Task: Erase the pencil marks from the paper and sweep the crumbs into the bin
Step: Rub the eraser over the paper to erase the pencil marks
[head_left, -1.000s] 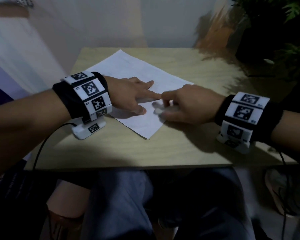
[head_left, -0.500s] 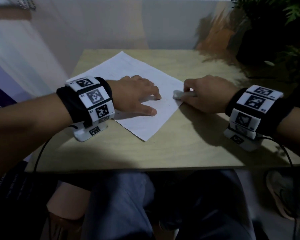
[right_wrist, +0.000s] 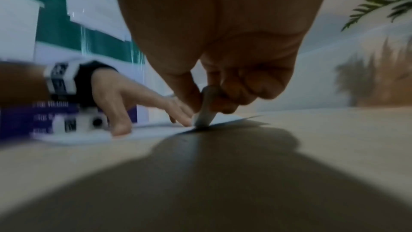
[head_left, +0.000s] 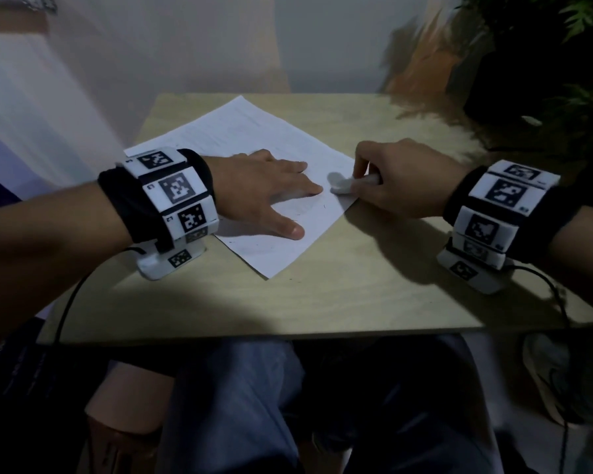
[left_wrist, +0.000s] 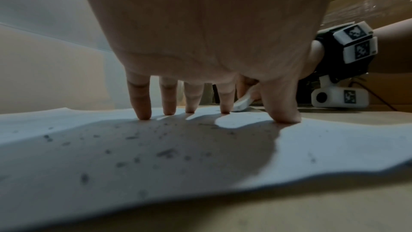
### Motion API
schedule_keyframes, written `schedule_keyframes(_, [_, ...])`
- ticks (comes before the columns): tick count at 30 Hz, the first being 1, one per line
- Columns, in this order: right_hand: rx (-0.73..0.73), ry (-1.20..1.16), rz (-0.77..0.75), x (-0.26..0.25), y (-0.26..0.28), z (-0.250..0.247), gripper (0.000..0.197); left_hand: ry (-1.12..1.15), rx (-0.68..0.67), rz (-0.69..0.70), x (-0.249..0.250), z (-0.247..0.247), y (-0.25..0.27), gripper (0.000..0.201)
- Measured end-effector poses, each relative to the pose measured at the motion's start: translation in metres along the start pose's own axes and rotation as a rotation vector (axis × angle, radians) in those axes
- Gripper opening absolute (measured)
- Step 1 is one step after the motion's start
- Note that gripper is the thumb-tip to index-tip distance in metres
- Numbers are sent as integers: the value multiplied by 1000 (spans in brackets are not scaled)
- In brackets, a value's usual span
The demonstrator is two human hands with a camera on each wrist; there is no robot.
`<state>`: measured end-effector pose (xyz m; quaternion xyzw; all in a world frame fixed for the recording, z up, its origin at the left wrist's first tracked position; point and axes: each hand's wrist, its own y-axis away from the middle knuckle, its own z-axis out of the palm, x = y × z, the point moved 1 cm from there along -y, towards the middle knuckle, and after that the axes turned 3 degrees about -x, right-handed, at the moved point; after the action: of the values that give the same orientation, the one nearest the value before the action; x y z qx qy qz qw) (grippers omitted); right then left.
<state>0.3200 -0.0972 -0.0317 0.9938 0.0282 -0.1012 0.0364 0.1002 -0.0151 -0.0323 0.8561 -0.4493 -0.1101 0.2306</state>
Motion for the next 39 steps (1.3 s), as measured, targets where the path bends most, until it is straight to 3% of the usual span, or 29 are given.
schedule_keyframes(5, [-90,-121,-162,-9,14,1,44,42,15,5,-1,-2,1,81])
schedule_keyframes(7, [-72,-129,-126,-5,12,2,49,67,51,8,0,-3,1,78])
schedule_keyframes(11, [69,-6,-51,4,7,4,37,71,92,25,-1,-3,1,73])
schedule_keyframes(15, [-83,-155,-151,-8,16,1,36,70,67,19,0,-5,2,75])
schedule_keyframes(20, [70,46,52,10,4,4,35,63,35,-6,-2,-4,1,75])
schedule_keyframes(22, [71,18,-49,4,10,5,35,52,41,-1,0,-4,1,75])
schedule_keyframes(24, [-21,-79,-148,-5,17,3,34,50,46,-1,1,-4,1,78])
schedule_keyframes(26, [-63,-149,-123,-5,17,0,35,54,47,-2,0,-3,1,79])
schedule_keyframes(29, [60,-13,14,8,9,0,32,52,50,2,2,-4,1,79])
schedule_keyframes(31, [103,44,-10,6,11,1,29,46,46,2,2,-4,1,80])
schedule_keyframes(34, [-6,-127,-148,-4,20,-1,36,49,47,-3,1,-4,0,81])
schedule_keyframes(36, [-32,-206,-111,-1,18,-2,36,57,44,-4,-1,-3,0,82])
schedule_keyframes(39, [37,-90,-12,9,9,-1,31,69,39,-6,-3,-1,-1,82])
